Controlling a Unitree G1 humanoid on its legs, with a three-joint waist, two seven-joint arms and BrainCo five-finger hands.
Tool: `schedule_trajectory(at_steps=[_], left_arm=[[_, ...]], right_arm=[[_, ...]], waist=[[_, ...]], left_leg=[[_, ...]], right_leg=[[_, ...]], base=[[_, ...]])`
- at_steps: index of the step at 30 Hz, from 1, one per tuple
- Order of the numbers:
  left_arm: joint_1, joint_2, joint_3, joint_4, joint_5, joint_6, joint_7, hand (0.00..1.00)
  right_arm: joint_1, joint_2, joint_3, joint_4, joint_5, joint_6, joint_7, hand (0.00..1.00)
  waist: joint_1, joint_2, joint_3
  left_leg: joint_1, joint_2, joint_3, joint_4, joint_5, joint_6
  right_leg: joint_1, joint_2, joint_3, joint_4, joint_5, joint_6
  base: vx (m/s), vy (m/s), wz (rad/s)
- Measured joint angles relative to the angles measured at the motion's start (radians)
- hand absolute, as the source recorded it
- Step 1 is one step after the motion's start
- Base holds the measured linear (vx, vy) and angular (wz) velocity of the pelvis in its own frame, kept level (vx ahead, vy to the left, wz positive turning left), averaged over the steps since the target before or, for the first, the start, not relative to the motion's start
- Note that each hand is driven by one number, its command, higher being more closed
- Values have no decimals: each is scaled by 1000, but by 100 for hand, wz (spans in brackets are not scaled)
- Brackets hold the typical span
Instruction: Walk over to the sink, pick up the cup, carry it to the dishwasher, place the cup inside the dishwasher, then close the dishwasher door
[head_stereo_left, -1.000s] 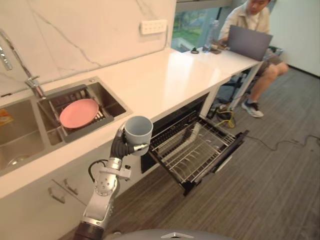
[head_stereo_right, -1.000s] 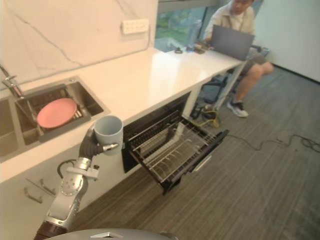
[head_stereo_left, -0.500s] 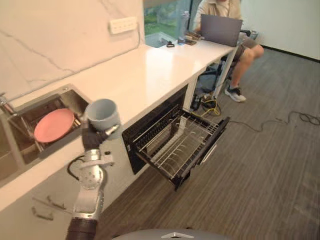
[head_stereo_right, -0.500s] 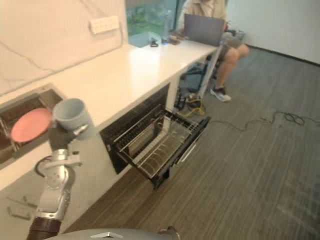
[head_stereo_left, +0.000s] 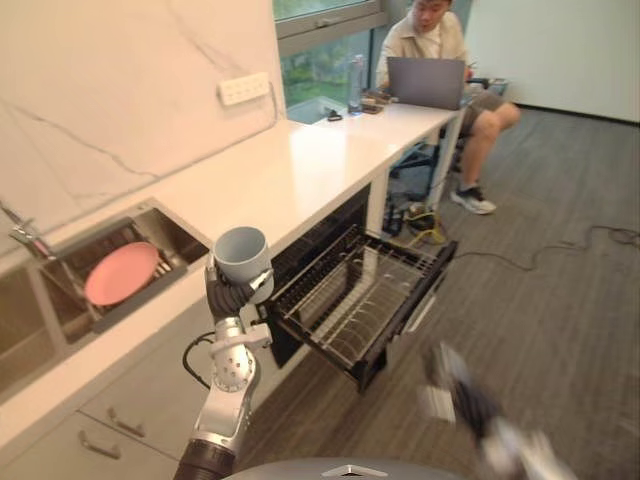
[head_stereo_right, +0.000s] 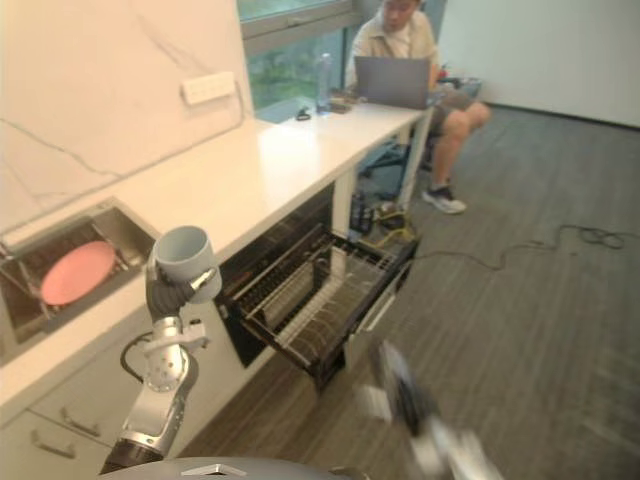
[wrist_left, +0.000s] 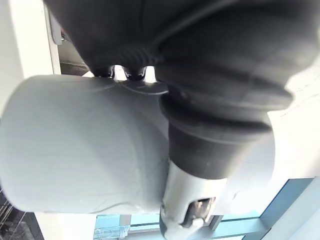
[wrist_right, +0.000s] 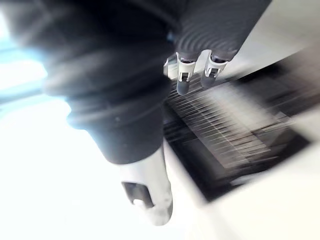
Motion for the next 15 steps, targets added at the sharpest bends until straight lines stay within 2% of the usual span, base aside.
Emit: schedule_trajectory(at_steps=[1, 3, 5, 7, 9, 12, 15], left_arm=[[-24, 8, -1, 1, 0, 5, 4, 100], [-55, 25, 7, 1, 0, 6, 18, 100], [-82, 46, 24, 1, -1, 8, 18, 100], [-114, 54, 36, 2, -2, 7, 16, 100], [-130, 53, 36, 2, -3, 9, 12, 100], [-138, 50, 26, 1, -7, 23, -4, 100], [-140, 47, 10, 1, -20, 33, -13, 100]], right_arm=[[-111, 41, 4, -13, 19, -19, 12, 0], [-212, 58, 13, 3, 23, -17, 6, 0], [-252, 83, 22, 13, 7, -17, -33, 0], [-263, 91, 22, 49, -18, -10, -115, 0], [-281, 94, 14, 90, -18, 5, -159, 0], [-302, 95, 8, 121, -18, 27, -175, 0], [-329, 96, 6, 125, -20, 38, -155, 0]], waist=[[13, -17, 3], [26, -32, 7], [33, -39, 12], [35, -33, 28], [30, -18, 46], [21, -2, 59], [14, -1, 63]], left_leg=[[-1, -3, -7, 0, 11, 13], [-6, -10, -18, 0, 14, 18], [-5, -16, -28, 0, 15, 19], [-5, -23, -33, -6, 10, 17], [-4, -25, -33, -6, 10, 16], [-3, -21, -32, -6, 12, 14], [3, -16, -31, -6, 13, 13]], right_leg=[[22, 0, -16, -22, 20, -4], [33, -4, -27, -32, 34, 5], [43, -11, -41, -36, 34, 5], [52, -19, -49, -38, 26, 12], [52, -20, -49, -37, 26, 12], [51, -18, -48, -43, 27, 11], [57, -10, -46, -49, 32, 6]], base=[[-21, -36, 22], [-11, 3, 25], [-10, 19, 17], [-32, 19, 14], [-38, 9, -1], [-13, -2, -2], [29, -21, -8]])
